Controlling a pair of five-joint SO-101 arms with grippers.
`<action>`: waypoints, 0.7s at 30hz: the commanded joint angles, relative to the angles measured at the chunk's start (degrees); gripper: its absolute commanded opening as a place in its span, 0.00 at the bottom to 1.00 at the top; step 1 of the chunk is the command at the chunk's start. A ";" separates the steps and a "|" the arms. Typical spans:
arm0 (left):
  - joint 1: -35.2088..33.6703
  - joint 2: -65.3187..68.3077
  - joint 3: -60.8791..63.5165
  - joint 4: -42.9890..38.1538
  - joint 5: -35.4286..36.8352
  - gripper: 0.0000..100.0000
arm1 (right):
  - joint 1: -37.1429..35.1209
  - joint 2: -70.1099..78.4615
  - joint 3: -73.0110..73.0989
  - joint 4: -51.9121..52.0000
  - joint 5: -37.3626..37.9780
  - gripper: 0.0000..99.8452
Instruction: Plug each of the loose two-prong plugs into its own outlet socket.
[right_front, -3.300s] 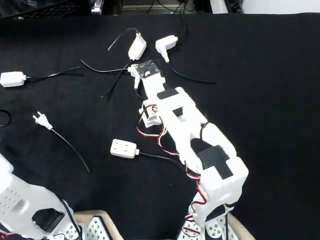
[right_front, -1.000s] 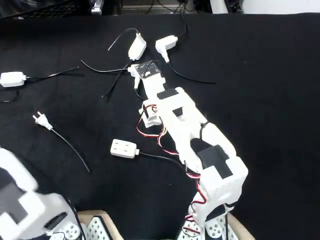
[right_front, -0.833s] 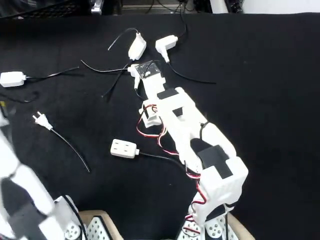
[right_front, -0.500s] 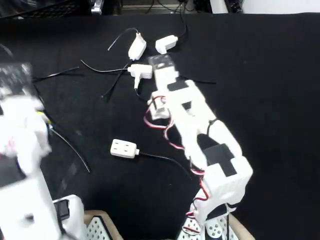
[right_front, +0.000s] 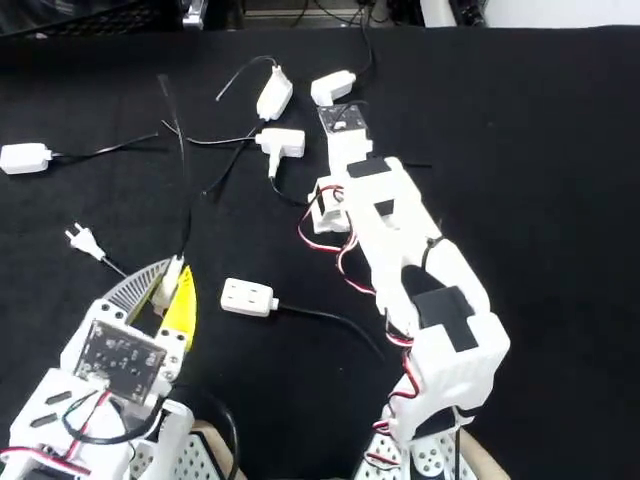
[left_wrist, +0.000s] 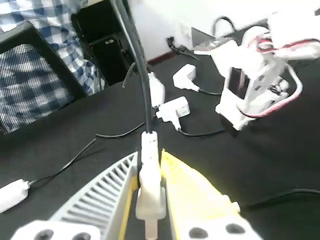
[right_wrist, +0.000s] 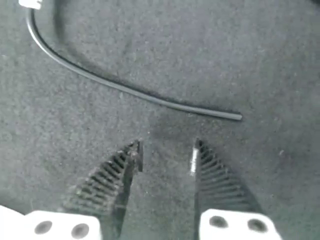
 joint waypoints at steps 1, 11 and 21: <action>9.54 0.09 2.07 -0.09 0.44 0.03 | 0.62 -0.92 -5.41 0.44 -0.62 0.01; 19.30 0.00 10.15 -6.59 0.00 0.03 | -0.09 -0.92 -13.32 8.88 -0.62 0.02; 14.99 0.00 22.46 -21.63 0.44 0.03 | -6.95 -0.92 -25.80 29.54 7.12 0.01</action>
